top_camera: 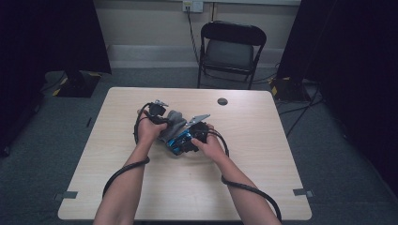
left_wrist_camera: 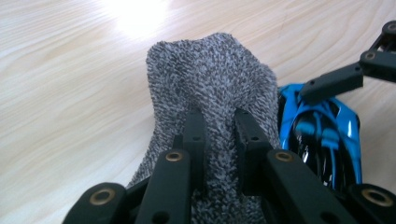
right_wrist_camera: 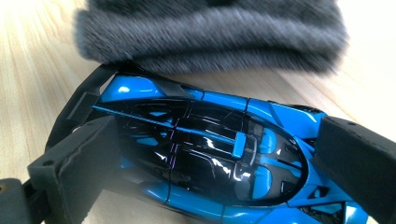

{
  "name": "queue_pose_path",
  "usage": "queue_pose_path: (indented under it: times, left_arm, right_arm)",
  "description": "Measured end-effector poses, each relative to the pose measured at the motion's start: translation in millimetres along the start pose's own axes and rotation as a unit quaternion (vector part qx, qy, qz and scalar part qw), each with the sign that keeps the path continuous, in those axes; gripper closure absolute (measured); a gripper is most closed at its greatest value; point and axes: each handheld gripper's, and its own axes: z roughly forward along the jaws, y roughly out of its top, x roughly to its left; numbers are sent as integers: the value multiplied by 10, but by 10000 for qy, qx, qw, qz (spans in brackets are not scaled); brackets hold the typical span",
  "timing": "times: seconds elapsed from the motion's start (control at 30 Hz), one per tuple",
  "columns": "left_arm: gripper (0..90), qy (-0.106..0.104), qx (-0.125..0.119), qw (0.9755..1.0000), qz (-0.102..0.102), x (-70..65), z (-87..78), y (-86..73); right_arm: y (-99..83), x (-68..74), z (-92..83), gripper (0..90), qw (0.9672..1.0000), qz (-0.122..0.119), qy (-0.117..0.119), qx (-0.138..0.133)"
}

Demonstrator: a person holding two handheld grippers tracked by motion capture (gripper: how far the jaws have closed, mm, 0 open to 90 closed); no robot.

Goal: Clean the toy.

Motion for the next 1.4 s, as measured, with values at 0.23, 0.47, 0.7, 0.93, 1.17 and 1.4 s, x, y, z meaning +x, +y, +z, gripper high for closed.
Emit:
queue_pose_path:
  times: [0.23, 0.47, 0.7, 0.93, 1.17, 1.4]
  left_arm:
    - [766, 126, 121, 9998, 65, -95, 236, 13]
    - [747, 58, 159, 9998, -111, -136, 394, -45]
    - [761, 28, 183, 9998, -59, -140, 394, -73]
    - [774, 71, 275, 9995, 104, -164, 380, -73]
    - [775, 14, 291, 9995, 104, -153, 342, -104]
    - [776, 18, 309, 9995, 115, -133, 260, -172]
  right_arm:
    - [-18, 7, 0, 0, 10000, 13, -12, -70]
    - [-8, 8, 0, 0, 10000, 14, -17, -22]
    - [-8, 7, 0, 0, 10000, 15, -13, -24]
    - [-3, 10, 0, 0, 10000, 25, -20, 1]
    - [-4, 10, 1, 0, 10000, 20, -19, -6]
    - [0, 12, 1, 0, 10000, 16, -19, 19]
